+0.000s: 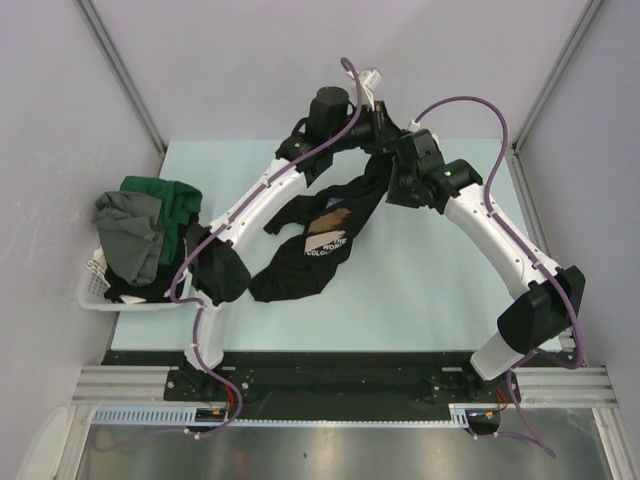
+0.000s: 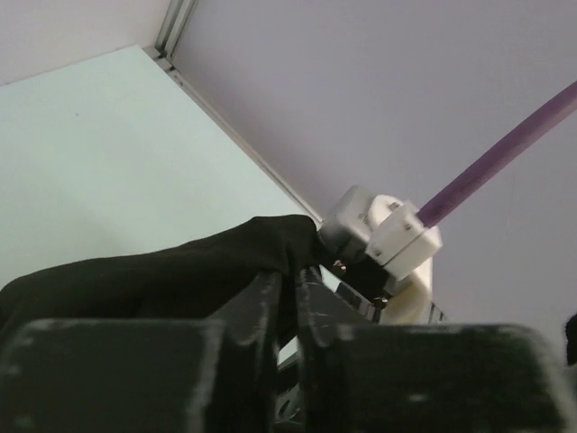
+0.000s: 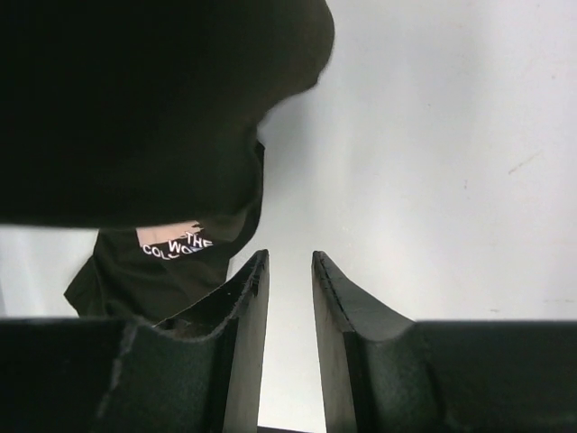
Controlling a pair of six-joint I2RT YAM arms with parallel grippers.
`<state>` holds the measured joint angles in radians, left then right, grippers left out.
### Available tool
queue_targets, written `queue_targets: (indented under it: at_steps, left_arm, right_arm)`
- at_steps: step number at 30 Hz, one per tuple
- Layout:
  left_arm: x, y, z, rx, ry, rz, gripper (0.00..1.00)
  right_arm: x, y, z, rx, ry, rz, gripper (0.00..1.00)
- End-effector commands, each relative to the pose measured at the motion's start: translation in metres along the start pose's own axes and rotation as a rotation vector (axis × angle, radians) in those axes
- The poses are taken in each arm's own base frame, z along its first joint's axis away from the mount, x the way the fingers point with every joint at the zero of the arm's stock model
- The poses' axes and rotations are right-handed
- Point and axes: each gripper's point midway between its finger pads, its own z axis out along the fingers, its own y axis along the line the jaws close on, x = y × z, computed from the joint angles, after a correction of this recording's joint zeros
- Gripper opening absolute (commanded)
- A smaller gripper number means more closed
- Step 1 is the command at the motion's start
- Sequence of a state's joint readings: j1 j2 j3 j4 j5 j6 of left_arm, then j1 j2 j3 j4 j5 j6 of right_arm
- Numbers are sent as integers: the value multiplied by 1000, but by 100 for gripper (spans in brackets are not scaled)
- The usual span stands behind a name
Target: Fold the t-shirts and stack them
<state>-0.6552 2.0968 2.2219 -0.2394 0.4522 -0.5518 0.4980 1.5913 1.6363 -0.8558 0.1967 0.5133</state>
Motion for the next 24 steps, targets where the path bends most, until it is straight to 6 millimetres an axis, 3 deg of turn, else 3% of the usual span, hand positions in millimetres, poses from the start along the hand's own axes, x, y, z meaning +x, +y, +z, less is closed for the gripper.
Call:
queue_targets:
  at_steps: [1,5,6,8,9,10,12,13,14,16,21,24]
  left_arm:
    - [5,-12,6,34,0,9,26]
    - [6,12,-3,-76,16,56,34]
    - [-4,22,-12,-132,-7,73,35]
    - [-5,41,-24,-210,2,122,36]
    - [-11,59,-36,-289,-8,130,36]
    - [-21,61,-50,-322,-26,145,37]
    - [-24,89,-73,-420,-23,155,41]
    - [-37,91,-90,-466,-57,171,43]
    - [-27,104,-98,-507,-33,162,44]
    - [-34,126,-124,-616,-58,167,46]
    - [-21,160,-170,-786,-54,155,48]
    - [-10,170,-184,-834,-38,148,49]
  right_arm:
    - [-17,0,-23,-8,-75,36,31]
    - [-19,3,-26,-23,-81,37,31]
    - [-19,5,-25,-28,-79,33,31]
    - [-19,7,-24,-37,-77,29,31]
    - [-18,9,-20,-36,-68,26,31]
    - [-18,11,-19,-42,-67,24,31]
    - [-16,15,-10,-50,-48,16,31]
    - [-19,18,-9,-56,-47,15,32]
    - [-20,22,-6,-65,-47,14,32]
    - [-18,29,8,-78,-21,4,32]
    - [-15,52,46,-129,46,-13,33]
    - [-2,61,91,-129,115,-49,33]
